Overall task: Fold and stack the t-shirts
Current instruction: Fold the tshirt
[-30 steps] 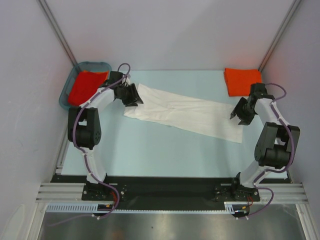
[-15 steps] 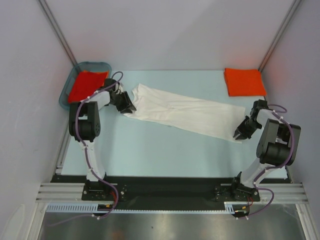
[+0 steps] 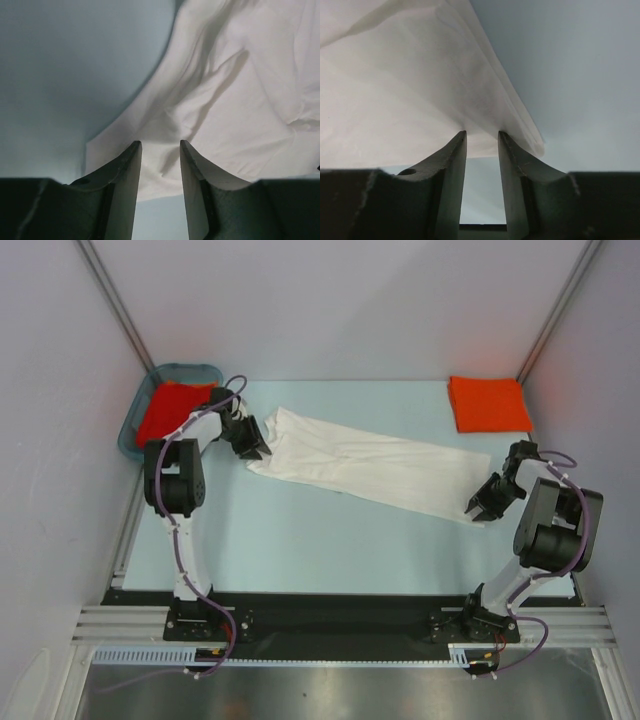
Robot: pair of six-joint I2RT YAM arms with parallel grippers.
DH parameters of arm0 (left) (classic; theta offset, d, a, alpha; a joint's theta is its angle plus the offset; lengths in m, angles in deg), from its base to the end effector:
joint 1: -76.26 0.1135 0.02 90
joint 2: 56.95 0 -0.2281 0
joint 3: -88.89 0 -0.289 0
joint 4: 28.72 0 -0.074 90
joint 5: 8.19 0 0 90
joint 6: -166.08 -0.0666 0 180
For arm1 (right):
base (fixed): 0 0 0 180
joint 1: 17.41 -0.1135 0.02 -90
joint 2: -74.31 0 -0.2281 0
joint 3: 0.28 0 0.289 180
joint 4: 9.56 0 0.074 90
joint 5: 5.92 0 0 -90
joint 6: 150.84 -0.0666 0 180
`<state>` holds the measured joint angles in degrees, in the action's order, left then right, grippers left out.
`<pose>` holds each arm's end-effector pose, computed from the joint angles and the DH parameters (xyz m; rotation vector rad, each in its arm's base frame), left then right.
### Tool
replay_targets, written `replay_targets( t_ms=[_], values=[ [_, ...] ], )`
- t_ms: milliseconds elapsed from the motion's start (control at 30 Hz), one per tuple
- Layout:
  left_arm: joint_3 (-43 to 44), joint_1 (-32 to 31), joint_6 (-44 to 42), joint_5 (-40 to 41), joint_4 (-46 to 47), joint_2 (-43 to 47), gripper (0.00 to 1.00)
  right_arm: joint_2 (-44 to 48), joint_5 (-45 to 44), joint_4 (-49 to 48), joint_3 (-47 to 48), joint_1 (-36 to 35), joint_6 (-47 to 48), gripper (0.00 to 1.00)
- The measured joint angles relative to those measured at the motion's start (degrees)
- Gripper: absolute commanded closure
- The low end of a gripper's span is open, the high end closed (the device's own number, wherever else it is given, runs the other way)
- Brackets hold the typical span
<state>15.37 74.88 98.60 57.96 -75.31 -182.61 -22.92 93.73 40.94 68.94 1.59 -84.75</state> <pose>0.4805 -0.0385 0.0809 -0.3798 2.7109 -0.6865 0.3172 -0.0974 0.0672 1.0512 2.7431 0.2604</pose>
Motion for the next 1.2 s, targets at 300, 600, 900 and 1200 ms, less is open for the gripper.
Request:
replay_targets(
  t_ms=[300, 600, 900, 1200],
  values=[
    [-0.74, -0.98, -0.09, 4.48, -0.04, 4.66, 0.40, 3.69, -2.29, 4.44, 2.10, -7.74, 1.75, 0.28],
    [-0.63, -7.91, 5.29, 11.89, 5.11, 15.47, 0.36, 0.85, -5.68, 5.73, 14.75, -20.24, 4.66, 0.11],
    [0.07, -14.45, 12.09, 20.00, 5.11, 7.76, 0.20, -10.62, -9.70, 5.79, 22.75, -30.67, 7.72, 0.00],
    [1.46, -17.81, 13.29, 24.37, 4.17, 4.63, 0.02, -13.51, -12.57, 6.23, 24.02, -33.55, 9.79, 0.00]
  ],
)
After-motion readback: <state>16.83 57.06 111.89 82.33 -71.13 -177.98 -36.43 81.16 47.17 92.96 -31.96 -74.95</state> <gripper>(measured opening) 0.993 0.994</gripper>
